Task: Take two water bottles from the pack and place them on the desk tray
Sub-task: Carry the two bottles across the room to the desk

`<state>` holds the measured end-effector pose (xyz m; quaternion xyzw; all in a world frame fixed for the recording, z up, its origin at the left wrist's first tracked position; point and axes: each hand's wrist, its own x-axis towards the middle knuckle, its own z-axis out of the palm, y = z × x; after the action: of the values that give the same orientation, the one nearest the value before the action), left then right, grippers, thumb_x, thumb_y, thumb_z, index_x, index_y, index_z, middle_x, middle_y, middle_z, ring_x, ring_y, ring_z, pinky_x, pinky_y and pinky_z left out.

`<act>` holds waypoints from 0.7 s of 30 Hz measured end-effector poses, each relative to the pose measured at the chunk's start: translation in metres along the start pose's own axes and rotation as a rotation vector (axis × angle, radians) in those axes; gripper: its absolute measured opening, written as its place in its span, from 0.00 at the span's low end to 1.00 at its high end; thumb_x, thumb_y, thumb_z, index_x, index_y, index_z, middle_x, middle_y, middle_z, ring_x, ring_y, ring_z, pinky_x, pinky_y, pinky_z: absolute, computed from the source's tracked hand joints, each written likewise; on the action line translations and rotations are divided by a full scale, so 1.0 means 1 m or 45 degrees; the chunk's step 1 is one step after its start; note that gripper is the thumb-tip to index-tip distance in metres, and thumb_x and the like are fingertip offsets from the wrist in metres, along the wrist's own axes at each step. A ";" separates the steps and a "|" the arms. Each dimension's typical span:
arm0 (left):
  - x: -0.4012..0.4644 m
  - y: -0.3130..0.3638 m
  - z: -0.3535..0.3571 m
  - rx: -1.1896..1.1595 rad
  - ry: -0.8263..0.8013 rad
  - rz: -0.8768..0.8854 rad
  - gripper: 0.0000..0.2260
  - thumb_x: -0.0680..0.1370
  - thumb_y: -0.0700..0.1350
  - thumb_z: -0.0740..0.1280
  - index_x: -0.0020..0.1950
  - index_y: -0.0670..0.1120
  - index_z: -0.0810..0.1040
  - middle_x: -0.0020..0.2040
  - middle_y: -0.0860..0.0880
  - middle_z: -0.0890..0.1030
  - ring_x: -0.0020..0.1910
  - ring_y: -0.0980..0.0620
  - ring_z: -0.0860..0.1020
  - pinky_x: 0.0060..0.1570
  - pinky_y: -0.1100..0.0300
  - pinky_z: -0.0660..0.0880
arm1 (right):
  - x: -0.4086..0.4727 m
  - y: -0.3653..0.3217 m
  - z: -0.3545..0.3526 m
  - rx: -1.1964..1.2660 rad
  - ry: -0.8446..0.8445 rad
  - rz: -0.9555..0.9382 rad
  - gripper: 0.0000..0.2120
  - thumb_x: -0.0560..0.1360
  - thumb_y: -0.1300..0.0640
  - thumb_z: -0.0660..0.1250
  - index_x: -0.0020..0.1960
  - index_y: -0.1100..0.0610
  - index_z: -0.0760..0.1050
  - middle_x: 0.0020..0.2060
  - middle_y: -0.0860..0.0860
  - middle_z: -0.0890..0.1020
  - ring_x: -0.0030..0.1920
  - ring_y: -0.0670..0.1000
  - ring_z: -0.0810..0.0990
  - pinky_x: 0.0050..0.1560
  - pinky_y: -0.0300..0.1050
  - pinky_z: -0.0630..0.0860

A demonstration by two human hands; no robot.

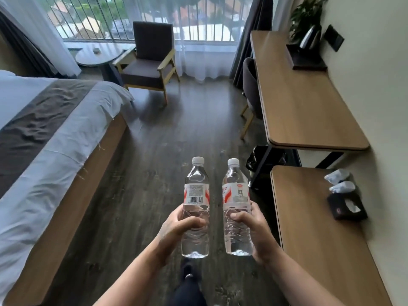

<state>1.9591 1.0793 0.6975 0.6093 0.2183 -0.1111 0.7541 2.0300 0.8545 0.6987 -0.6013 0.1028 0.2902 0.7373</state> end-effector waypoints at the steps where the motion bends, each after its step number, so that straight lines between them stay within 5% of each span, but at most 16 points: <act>1: 0.021 0.010 -0.002 0.000 -0.001 -0.007 0.25 0.67 0.46 0.80 0.63 0.44 0.86 0.63 0.33 0.88 0.60 0.34 0.87 0.70 0.33 0.79 | 0.022 -0.011 0.001 -0.002 0.000 -0.004 0.43 0.56 0.52 0.79 0.69 0.57 0.71 0.60 0.64 0.85 0.61 0.70 0.85 0.63 0.70 0.81; 6: 0.144 0.065 -0.021 0.000 -0.056 -0.007 0.23 0.66 0.46 0.79 0.61 0.47 0.87 0.58 0.40 0.91 0.53 0.46 0.88 0.55 0.52 0.85 | 0.140 -0.062 0.011 0.005 0.023 -0.023 0.43 0.57 0.52 0.80 0.69 0.58 0.71 0.57 0.62 0.87 0.56 0.65 0.87 0.61 0.67 0.82; 13: 0.316 0.168 -0.052 0.029 -0.119 0.018 0.28 0.66 0.47 0.79 0.65 0.43 0.84 0.58 0.41 0.91 0.53 0.45 0.90 0.53 0.55 0.85 | 0.298 -0.149 0.041 0.061 0.080 0.007 0.41 0.59 0.55 0.80 0.70 0.58 0.72 0.59 0.64 0.86 0.58 0.66 0.87 0.62 0.66 0.82; 21: 0.474 0.267 -0.073 0.042 -0.134 -0.020 0.27 0.65 0.46 0.78 0.64 0.43 0.85 0.60 0.37 0.90 0.55 0.41 0.87 0.65 0.39 0.81 | 0.447 -0.261 0.063 0.036 0.099 -0.032 0.43 0.59 0.53 0.80 0.71 0.59 0.71 0.62 0.66 0.84 0.62 0.70 0.84 0.67 0.72 0.79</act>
<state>2.4777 1.2587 0.6984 0.6132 0.1811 -0.1525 0.7536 2.5235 1.0219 0.7067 -0.6029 0.1279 0.2560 0.7448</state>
